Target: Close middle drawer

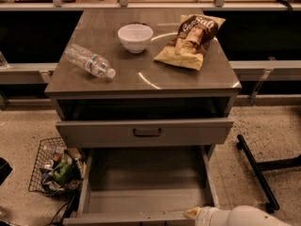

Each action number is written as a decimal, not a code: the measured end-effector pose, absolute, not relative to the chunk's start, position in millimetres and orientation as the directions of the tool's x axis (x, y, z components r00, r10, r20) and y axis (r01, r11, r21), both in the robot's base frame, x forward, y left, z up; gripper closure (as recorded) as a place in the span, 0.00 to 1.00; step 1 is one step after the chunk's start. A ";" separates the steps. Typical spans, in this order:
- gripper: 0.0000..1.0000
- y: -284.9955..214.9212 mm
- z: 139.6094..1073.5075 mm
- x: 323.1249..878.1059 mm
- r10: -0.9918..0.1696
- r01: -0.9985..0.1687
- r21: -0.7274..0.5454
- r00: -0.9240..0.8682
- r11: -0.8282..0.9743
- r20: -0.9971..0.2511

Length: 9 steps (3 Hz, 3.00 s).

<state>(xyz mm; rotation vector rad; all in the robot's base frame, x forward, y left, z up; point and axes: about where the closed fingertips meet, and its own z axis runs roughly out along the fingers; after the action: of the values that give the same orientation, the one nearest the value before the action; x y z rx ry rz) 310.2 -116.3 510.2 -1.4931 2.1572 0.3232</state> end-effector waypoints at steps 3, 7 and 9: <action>1.00 -147.7 441.8 256.9 -0.823 -0.877 -0.028 -0.439 0.480 -0.361; 1.00 -102.8 395.6 299.8 -0.837 -0.909 -0.047 -0.362 0.415 -0.411; 1.00 -95.0 376.2 324.1 -0.837 -0.913 -0.065 -0.338 0.402 -0.430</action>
Offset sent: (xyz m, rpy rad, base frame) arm -0.0377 0.0338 -0.0761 -0.1616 0.1336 0.0592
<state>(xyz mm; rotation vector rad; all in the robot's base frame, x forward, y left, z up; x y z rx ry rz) 324.1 -95.0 376.2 -1.5042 2.2683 0.2622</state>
